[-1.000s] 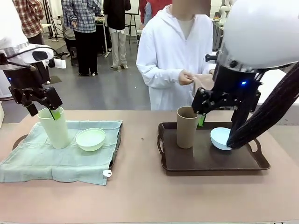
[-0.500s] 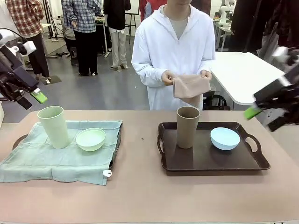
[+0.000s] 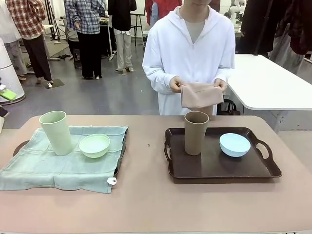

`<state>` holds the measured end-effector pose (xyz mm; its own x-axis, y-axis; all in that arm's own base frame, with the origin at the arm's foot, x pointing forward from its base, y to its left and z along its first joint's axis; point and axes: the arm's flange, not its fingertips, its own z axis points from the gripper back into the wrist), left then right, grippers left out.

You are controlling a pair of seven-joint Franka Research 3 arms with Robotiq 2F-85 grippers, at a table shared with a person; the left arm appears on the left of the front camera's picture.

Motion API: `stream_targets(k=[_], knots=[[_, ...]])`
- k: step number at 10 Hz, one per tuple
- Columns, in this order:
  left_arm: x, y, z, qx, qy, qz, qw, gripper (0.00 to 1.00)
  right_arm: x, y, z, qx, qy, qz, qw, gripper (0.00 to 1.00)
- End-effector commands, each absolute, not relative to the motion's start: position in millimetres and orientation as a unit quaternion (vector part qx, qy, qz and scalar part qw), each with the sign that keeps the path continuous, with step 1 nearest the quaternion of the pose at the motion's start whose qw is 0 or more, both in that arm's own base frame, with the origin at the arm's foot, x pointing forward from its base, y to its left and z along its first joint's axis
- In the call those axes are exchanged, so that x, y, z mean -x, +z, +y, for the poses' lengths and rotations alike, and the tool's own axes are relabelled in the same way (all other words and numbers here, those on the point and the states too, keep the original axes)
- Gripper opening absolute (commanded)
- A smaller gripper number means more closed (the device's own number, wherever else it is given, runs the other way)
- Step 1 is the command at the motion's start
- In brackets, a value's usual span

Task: Set up a tray with a mat and arrange the tableware.
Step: Pick up the Picnic Bowl and Reusable plastic cup from the Handle tray in front of the human's position and hold them in the air.

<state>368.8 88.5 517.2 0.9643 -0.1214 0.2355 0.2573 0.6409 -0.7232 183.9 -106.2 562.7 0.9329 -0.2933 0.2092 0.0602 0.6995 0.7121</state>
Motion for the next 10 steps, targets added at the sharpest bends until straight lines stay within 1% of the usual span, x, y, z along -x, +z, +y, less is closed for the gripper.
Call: stream_targets(k=[1,3,6,8,10], knots=[[-371,493,117,0.469,-0.076,-0.094,0.875,1.00,-151,511,-104,-0.425,-0.111,-0.176,0.881,1.00],[-365,468,149,0.509,-0.038,-0.105,0.854,1.00,-136,503,-113,-0.445,-0.127,-0.186,0.867,1.00],[-356,454,171,0.530,-0.015,-0.126,0.838,1.00,-117,491,-126,-0.474,-0.153,-0.195,0.845,1.00],[-344,455,177,0.520,-0.012,-0.142,0.842,1.00,-110,481,-128,-0.487,-0.165,-0.186,0.837,1.00],[-342,467,173,0.505,-0.038,-0.147,0.850,1.00,-108,471,-130,-0.501,-0.170,-0.168,0.832,1.00]])
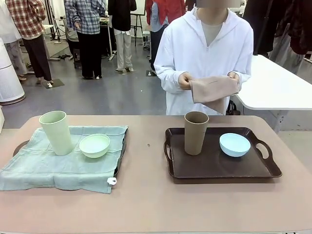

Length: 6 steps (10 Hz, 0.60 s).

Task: Set up a tray with a mat and arrange the tableware.
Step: Pick up the Picnic Bowl and Reusable plastic cup from the Handle tray in front of the human's position and hold them in the air.

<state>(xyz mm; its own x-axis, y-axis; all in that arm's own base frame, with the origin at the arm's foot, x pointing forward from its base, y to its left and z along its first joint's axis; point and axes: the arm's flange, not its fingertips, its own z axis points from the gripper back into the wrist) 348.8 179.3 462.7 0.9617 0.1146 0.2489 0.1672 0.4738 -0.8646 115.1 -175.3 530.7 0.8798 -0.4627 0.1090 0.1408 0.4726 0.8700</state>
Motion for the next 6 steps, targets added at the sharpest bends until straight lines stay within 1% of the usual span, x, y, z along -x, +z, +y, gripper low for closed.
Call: stream_targets(k=[1,3,4,5,6], knots=[[-341,475,170,0.499,-0.054,-0.142,0.853,1.00,-106,466,-131,-0.508,-0.177,-0.160,0.828,1.00],[-344,485,163,0.489,-0.084,-0.134,0.858,1.00,-105,461,-132,-0.509,-0.185,-0.147,0.828,1.00],[-340,490,157,0.479,-0.103,-0.133,0.862,1.00,-115,521,-179,-0.494,-0.186,-0.150,0.836,1.00],[-348,482,162,0.499,-0.056,-0.138,0.854,1.00,-115,521,-179,-0.494,-0.186,-0.150,0.836,1.00],[-348,482,162,0.499,-0.056,-0.138,0.854,1.00,-115,521,-179,-0.494,-0.186,-0.150,0.836,1.00]])
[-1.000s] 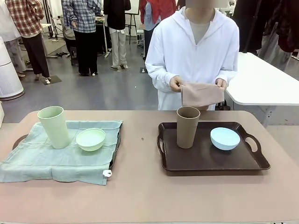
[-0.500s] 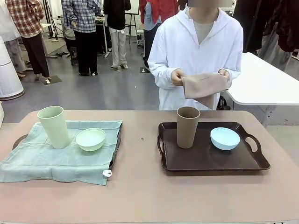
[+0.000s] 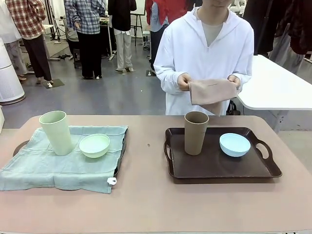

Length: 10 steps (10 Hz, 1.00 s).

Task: Set up a tray with a mat and arrange the tableware.
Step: Pick up the Picnic Bowl and Reusable plastic cup from the Handle tray in front of the human's position and hold them in the air.

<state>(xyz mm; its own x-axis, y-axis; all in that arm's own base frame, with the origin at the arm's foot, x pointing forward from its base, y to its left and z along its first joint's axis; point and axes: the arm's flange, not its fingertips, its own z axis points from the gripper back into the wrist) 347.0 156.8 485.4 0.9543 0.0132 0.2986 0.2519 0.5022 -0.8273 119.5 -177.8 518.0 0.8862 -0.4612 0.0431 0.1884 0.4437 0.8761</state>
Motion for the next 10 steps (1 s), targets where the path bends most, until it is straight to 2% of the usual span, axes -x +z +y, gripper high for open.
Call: stream_targets(k=[1,10], knots=[[-347.6,481.7,162.2,0.499,-0.056,-0.138,0.854,1.00,-114.6,520.7,-179.3,-0.494,-0.186,-0.150,0.836,1.00],[-347.6,481.7,162.2,0.499,-0.056,-0.138,0.854,1.00,-114.6,520.7,-179.3,-0.494,-0.186,-0.150,0.836,1.00]])
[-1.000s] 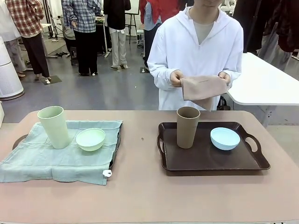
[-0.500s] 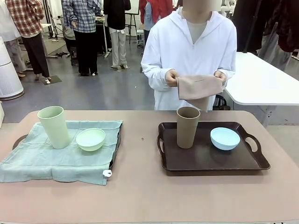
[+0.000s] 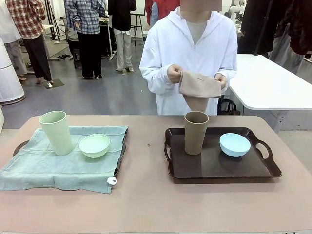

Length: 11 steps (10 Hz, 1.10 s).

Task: Set up a tray with a mat and arrange the tableware.
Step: Pick up the Picnic Bowl and Reusable plastic cup from the Handle tray in front of the human's position and hold them in the air.

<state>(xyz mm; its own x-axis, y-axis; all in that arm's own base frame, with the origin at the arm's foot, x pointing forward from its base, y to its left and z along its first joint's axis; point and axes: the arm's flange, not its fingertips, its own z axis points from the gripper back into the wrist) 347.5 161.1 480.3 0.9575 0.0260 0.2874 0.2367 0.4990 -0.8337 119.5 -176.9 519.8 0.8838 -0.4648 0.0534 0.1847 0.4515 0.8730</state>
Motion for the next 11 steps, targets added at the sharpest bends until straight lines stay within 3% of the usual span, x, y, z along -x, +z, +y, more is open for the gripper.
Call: stream_targets(k=[1,7,11], knots=[[-348,482,162,0.499,-0.056,-0.138,0.854,1.00,-115,521,-179,-0.494,-0.186,-0.150,0.836,1.00],[-347,480,161,0.497,-0.062,-0.132,0.856,1.00,-119,520,-177,-0.487,-0.193,-0.144,0.840,1.00],[-393,536,97,0.366,-0.161,-0.157,0.903,1.00,-154,567,-136,-0.381,-0.138,-0.110,0.908,1.00]])
